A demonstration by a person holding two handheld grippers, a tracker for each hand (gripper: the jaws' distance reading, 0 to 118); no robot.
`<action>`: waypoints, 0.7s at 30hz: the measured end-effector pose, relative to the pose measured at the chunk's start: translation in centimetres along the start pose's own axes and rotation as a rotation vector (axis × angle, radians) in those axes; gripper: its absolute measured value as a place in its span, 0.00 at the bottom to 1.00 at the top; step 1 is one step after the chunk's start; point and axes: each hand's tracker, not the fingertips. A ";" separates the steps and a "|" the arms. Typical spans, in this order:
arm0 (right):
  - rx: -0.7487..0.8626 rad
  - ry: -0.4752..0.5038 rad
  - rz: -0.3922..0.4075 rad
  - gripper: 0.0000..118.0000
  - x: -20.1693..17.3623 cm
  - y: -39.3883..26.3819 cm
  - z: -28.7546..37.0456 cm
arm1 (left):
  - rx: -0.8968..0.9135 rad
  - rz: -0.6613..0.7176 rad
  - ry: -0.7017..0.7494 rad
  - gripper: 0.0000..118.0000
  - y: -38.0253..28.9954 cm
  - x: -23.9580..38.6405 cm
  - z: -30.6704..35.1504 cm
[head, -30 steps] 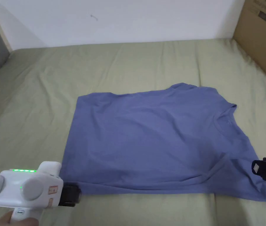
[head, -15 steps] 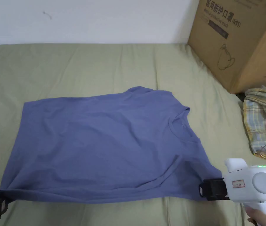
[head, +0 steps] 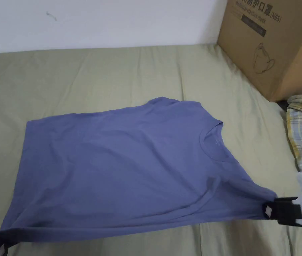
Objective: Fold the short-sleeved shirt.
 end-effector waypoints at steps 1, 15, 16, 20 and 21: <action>0.013 0.009 -0.003 0.04 -0.1 1.3 0.3 | 0.001 -0.025 0.013 0.08 1.1 0.2 0.1; -0.042 -0.085 -0.028 0.06 -2.3 20.1 -16.2 | -0.085 -0.017 0.045 0.13 17.9 -1.0 -13.2; -0.032 -0.118 -0.039 0.10 -2.3 20.2 -17.1 | -0.086 -0.030 0.074 0.23 18.1 -0.9 -13.9; 0.076 -0.155 -0.087 0.71 -2.4 19.2 -17.2 | -0.029 -0.042 0.121 0.88 17.9 -1.1 -14.4; 0.102 -0.147 -0.085 0.80 -2.5 18.5 -16.6 | 0.029 -0.027 0.116 0.90 17.6 -1.1 -13.7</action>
